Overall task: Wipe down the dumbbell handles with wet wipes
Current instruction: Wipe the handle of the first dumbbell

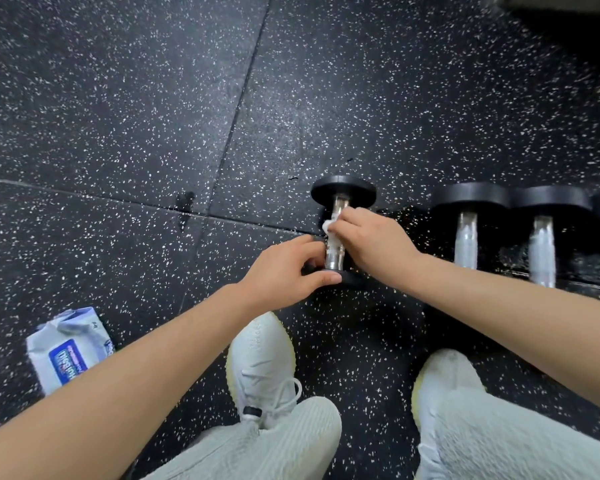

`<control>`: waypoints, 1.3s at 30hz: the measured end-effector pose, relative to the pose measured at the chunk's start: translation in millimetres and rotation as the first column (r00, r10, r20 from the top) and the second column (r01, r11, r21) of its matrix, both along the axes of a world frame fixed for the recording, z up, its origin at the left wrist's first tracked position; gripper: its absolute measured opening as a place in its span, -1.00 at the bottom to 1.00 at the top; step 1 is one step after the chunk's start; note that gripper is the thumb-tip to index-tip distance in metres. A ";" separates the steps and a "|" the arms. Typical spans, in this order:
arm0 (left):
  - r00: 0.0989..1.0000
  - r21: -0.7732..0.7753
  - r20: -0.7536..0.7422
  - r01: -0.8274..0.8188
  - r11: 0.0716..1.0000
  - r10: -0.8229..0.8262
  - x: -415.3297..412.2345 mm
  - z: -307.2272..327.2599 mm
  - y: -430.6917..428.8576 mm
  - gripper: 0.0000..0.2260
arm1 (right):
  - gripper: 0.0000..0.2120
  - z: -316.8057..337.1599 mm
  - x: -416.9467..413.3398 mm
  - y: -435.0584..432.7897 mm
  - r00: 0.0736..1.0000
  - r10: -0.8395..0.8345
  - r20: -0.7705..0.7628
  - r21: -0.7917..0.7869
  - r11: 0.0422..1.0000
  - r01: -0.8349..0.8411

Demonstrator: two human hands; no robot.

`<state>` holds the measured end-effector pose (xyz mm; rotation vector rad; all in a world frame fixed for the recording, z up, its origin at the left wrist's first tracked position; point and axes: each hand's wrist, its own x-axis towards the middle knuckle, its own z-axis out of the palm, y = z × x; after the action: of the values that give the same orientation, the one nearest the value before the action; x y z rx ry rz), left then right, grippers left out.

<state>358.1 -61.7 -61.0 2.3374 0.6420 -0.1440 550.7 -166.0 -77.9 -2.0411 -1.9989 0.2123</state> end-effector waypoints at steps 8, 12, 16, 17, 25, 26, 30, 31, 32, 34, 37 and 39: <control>1.000 -0.030 0.000 -0.014 0.999 0.014 -6.8 2.7 1.7 -0.74 | -0.81 3.1 -2.9 14.7 0.996 -0.074 -0.043 0.014 0.997 0.075; 1.000 -0.059 -0.011 -0.017 0.998 0.017 -9.9 1.5 0.6 -0.80 | -0.72 5.5 -6.2 -0.7 0.995 0.085 -0.049 -0.031 0.996 -0.086; 1.000 -0.084 -0.008 -0.019 0.996 0.018 -7.5 3.2 0.7 -0.81 | -0.81 6.7 11.6 30.6 0.997 -0.069 -0.028 0.038 0.997 0.070; 1.000 -0.090 -0.003 -0.021 0.996 0.020 -6.6 3.4 0.8 -0.81 | -0.83 6.8 12.3 33.9 0.994 -0.101 -0.033 0.046 0.994 0.102; 0.998 -0.137 0.025 -0.047 0.989 0.051 -7.7 -0.2 -1.7 -0.88 | -0.85 13.5 -7.6 -10.4 0.976 0.171 -0.137 -0.007 0.985 -0.174; 0.998 -0.132 0.022 -0.051 0.990 0.054 -7.9 -0.4 -1.4 -0.86 | -0.85 13.3 -2.6 -3.7 0.978 0.164 -0.127 -0.010 0.986 -0.166; 0.998 -0.132 0.013 -0.067 0.989 0.069 -6.8 0.8 -1.1 -0.82 | -0.81 15.4 14.9 30.0 0.988 -0.069 -0.138 0.030 0.997 0.074; 0.997 -0.136 0.010 -0.075 0.988 0.077 -6.8 1.2 -1.0 -0.82 | -0.81 15.3 13.6 31.5 0.983 -0.111 -0.147 0.026 0.993 0.116; 0.996 -0.140 0.007 -0.086 0.986 0.088 -7.0 0.8 -0.6 -0.81 | -0.81 15.1 10.7 28.4 0.981 -0.114 -0.156 0.020 0.993 0.118; 0.993 -0.153 -0.007 -0.119 0.981 0.120 -8.1 -0.9 1.4 -0.76 | -0.84 18.4 2.7 12.6 0.980 -0.001 -0.200 -0.019 1.000 -0.002; 0.990 -0.178 -0.016 -0.139 0.974 0.138 -9.7 -3.5 2.9 -0.73 | -0.83 22.8 -2.5 -11.1 0.935 0.224 -0.275 -0.105 0.960 -0.261; 0.991 -0.185 -0.013 -0.132 0.974 0.132 -9.6 -2.8 3.0 -0.74 | -0.85 24.0 3.9 -4.6 0.934 0.245 -0.260 -0.108 0.954 -0.280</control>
<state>348.6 -58.7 -63.8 2.1095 0.7493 -0.1376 554.6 -170.6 -53.9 -1.7159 -2.1432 0.6476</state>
